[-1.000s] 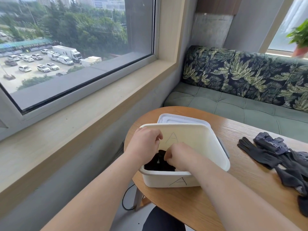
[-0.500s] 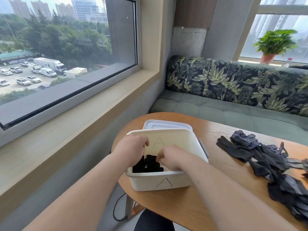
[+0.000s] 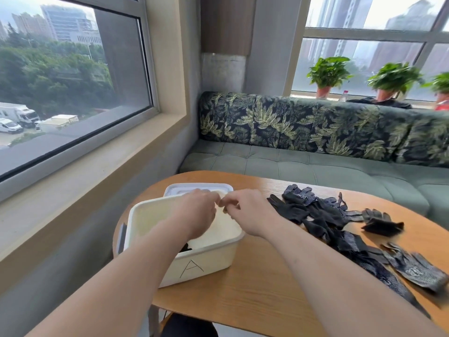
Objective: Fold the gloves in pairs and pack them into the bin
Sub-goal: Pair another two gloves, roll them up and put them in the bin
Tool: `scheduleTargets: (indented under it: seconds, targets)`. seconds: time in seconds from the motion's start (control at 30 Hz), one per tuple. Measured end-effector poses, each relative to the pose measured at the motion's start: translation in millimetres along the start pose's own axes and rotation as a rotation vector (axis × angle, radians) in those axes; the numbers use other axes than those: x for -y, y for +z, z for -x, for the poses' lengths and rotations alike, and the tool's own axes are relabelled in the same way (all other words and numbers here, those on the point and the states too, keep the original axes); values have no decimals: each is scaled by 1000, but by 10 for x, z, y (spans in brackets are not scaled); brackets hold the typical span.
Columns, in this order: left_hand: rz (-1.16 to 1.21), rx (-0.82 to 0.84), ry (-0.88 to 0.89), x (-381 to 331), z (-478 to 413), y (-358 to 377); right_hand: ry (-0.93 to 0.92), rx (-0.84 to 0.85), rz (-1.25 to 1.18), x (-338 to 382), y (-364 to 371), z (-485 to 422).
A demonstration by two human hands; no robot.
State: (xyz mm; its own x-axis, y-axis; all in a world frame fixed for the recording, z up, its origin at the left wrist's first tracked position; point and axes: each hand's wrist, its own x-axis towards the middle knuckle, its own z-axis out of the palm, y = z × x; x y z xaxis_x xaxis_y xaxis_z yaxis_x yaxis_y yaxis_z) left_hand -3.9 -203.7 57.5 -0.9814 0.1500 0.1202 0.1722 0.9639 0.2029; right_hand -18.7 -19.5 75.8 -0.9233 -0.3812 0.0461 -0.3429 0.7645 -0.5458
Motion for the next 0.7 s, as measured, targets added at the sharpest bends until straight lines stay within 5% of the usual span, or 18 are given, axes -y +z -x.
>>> scheduleTargets:
  seconds: [0.33, 0.7]
  targets:
    - [27, -85, 324, -1052, -180, 345, 209, -48, 223, -929, -299, 569]
    - [24, 124, 398, -1648, -44, 1276, 416, -52, 316, -1784, 134, 1172]
